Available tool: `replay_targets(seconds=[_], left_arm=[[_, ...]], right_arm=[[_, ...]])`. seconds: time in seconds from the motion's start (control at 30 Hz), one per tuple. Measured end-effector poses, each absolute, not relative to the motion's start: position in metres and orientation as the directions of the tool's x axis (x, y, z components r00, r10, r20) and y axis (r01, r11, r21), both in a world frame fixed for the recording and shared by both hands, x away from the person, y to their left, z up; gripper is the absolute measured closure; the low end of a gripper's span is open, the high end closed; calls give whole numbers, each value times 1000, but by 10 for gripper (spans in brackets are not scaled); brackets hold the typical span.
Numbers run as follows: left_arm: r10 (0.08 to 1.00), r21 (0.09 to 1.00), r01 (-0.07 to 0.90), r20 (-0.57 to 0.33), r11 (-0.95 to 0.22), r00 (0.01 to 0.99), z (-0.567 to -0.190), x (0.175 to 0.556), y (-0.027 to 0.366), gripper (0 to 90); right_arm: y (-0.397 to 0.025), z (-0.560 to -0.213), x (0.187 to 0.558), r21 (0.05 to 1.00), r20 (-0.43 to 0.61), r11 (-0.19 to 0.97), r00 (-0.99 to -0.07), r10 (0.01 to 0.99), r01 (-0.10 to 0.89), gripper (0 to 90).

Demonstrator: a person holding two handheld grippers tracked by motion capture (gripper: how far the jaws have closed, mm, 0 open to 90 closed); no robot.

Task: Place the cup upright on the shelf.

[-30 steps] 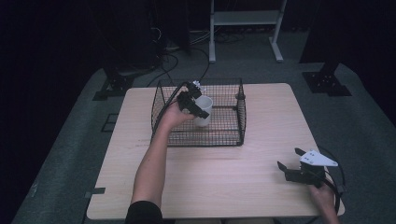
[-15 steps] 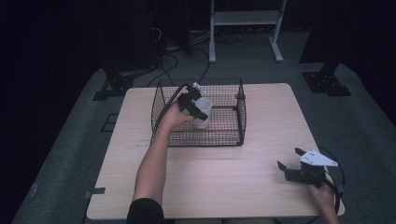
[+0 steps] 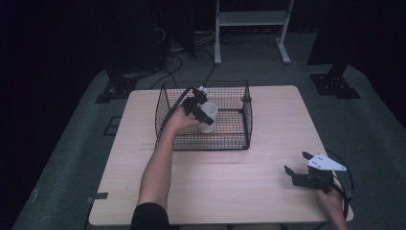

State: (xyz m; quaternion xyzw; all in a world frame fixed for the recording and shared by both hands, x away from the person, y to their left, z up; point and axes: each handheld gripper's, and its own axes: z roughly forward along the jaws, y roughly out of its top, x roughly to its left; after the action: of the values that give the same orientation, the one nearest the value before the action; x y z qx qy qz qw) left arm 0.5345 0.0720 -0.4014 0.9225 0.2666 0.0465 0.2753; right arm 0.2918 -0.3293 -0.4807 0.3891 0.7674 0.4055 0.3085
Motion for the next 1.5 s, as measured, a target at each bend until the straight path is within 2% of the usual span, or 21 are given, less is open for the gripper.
replay_targets(seconds=[0.83,1.07,1.5], left_arm=[[513,524,468,-68,-712,856,-403,530,79,203],[517,538,462,-56,-705,854,-400,527,80,134],[506,576,424,-22,-699,862,-385,516,82,82]], right_arm=[[-329,-481,292,863,-157,367,-507,847,346,131],[-329,-481,292,863,-157,367,-507,847,346,131],[-329,-481,291,864,-158,367,-506,848,345,131]])
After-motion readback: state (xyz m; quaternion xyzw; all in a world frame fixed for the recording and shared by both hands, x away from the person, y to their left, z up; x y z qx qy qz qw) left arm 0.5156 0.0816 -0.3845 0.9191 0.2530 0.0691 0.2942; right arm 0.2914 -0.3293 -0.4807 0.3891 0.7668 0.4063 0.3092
